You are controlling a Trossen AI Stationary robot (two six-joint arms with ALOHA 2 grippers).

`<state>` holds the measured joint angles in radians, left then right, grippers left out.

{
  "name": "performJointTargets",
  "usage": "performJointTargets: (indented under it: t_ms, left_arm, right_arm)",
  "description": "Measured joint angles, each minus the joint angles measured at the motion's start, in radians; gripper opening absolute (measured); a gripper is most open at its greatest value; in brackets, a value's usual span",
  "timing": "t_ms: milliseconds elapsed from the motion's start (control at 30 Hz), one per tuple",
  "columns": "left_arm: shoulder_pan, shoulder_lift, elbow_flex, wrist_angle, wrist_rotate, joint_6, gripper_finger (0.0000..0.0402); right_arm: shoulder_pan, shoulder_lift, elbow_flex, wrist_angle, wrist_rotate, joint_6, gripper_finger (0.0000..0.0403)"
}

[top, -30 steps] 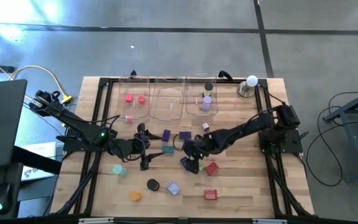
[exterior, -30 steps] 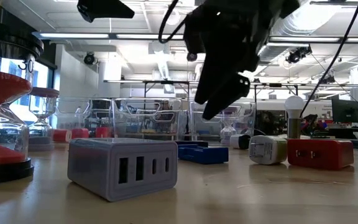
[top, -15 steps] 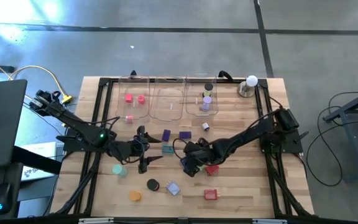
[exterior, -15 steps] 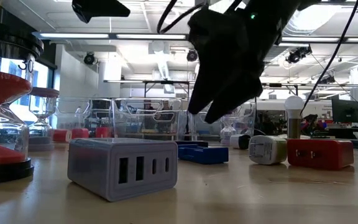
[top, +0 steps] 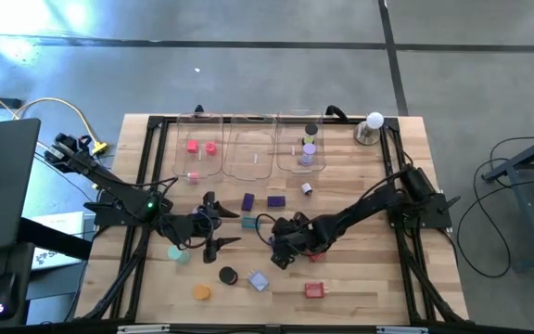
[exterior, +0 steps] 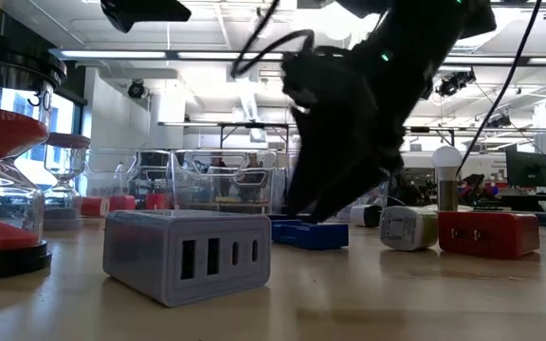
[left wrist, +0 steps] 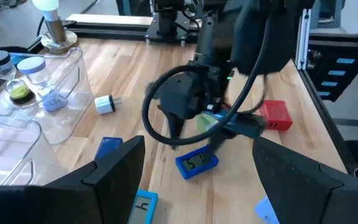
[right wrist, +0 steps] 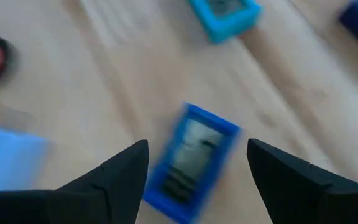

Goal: Pick & Place Office items
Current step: Put the dark blue digital clock into the middle transparent bin

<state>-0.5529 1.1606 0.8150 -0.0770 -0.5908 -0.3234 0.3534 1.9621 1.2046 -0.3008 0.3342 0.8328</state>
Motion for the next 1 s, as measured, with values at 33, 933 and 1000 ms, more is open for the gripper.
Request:
performJointTargets:
  t_ms: [33,933,1000]
  left_arm:
    - [0.000,0.001,0.000,-0.001,-0.001,-0.008,0.0291]
    - [0.007,0.135,0.000,0.022,-0.008,-0.044,0.0291]
    - [0.006,0.145,0.000,0.021,-0.007,-0.044,0.0291]
  right_arm:
    - [0.000,0.008,0.000,0.008,0.008,0.001,0.0262]
    - [0.031,0.105,0.003,0.071,0.052,-0.129,0.0136]
    - [0.038,0.085,0.001,0.071,0.067,-0.141,0.0136]
